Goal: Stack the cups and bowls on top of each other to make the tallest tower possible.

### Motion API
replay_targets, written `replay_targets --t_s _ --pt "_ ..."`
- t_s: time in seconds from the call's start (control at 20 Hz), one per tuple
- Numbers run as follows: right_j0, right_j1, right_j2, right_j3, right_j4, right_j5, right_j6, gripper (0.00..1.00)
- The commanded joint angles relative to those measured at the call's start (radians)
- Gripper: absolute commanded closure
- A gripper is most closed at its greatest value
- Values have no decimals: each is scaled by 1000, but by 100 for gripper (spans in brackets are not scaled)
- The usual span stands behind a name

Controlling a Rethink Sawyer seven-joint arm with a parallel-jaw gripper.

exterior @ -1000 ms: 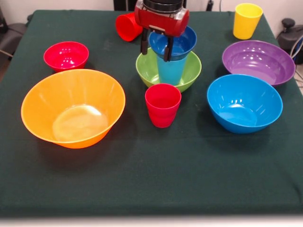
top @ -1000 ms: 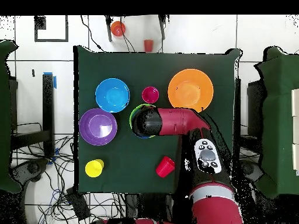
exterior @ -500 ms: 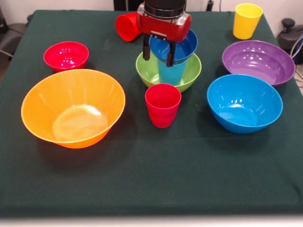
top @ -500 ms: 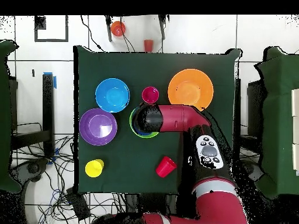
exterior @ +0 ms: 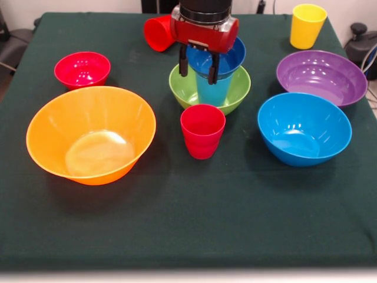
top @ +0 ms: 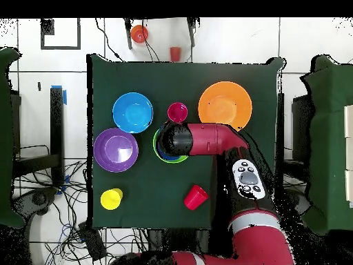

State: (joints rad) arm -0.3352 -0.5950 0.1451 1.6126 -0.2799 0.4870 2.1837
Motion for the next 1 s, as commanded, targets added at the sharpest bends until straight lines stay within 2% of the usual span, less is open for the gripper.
replay_targets --t_s 0.05,0.75,1.0 --pt "-16 19 99 -39 -78 30 -146 0" --pt "-9 82 105 -214 -72 136 -193 0" --pt "-8 77 105 -199 -85 112 -199 0"
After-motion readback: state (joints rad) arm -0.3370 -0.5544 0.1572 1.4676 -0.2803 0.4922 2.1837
